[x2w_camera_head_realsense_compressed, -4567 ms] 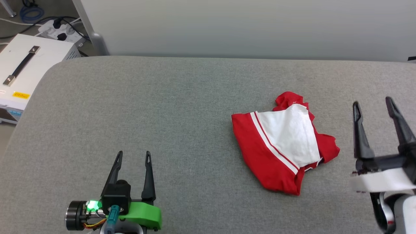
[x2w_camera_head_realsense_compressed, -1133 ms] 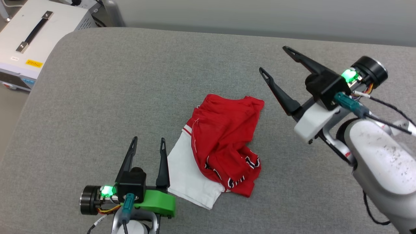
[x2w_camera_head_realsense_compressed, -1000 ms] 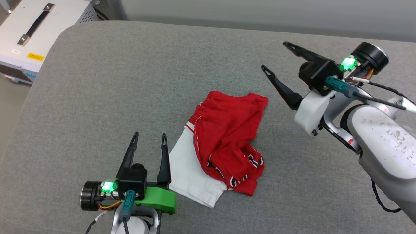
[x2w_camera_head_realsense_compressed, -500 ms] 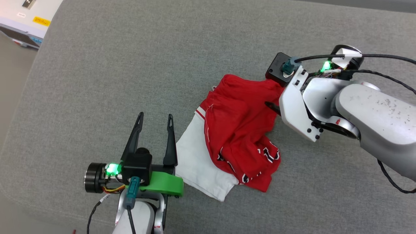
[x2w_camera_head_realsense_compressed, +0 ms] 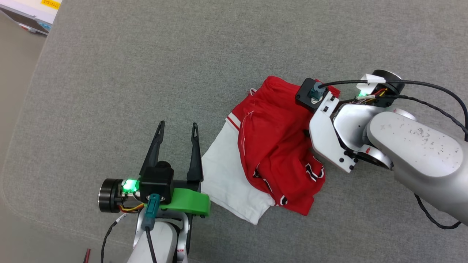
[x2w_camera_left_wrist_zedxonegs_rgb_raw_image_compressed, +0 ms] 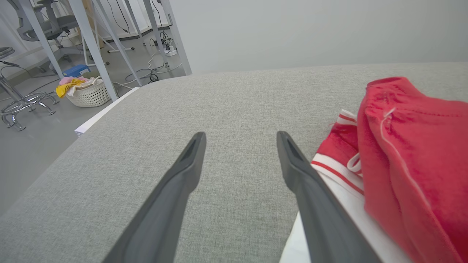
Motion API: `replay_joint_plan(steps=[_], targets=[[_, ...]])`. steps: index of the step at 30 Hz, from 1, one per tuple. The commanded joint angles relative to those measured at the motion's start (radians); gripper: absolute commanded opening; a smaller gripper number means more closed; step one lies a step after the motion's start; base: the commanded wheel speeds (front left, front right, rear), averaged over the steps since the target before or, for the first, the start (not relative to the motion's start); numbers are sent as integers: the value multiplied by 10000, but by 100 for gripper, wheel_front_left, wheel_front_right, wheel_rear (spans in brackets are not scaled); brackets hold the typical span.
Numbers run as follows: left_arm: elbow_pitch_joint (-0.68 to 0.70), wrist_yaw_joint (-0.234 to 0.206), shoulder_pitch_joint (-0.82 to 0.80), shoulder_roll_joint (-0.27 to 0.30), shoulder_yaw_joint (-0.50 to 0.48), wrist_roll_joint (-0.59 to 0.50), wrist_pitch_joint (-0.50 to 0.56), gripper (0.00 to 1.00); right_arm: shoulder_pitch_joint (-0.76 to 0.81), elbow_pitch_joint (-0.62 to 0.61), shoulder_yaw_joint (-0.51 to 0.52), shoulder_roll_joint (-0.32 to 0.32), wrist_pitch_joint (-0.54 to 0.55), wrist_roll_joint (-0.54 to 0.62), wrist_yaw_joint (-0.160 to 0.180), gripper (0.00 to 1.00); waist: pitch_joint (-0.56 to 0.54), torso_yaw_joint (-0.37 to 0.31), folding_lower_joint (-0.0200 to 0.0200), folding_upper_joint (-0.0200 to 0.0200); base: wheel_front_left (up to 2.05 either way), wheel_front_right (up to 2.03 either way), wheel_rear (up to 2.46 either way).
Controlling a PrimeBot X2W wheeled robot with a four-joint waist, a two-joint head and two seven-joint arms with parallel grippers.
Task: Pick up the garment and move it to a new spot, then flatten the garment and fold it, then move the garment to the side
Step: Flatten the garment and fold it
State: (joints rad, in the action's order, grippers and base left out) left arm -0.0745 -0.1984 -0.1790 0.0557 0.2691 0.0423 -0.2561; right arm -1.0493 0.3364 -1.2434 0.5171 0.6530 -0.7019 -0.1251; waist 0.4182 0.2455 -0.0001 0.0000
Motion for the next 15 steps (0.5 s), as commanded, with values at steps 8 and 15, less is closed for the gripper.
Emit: replay_joint_plan(steps=[8,15], targets=[[-125,17,-167,-51,-115,-49,-57,100,272,700,-367,-293,-1613,191,-56,0,-267,-294,1,0,0,0,0],[-237,43,258,-2,-304,-147,-57,100,-478,705,-264,-52,-3992,-167,-56,0,-1034,-669,1,0,0,0,0]])
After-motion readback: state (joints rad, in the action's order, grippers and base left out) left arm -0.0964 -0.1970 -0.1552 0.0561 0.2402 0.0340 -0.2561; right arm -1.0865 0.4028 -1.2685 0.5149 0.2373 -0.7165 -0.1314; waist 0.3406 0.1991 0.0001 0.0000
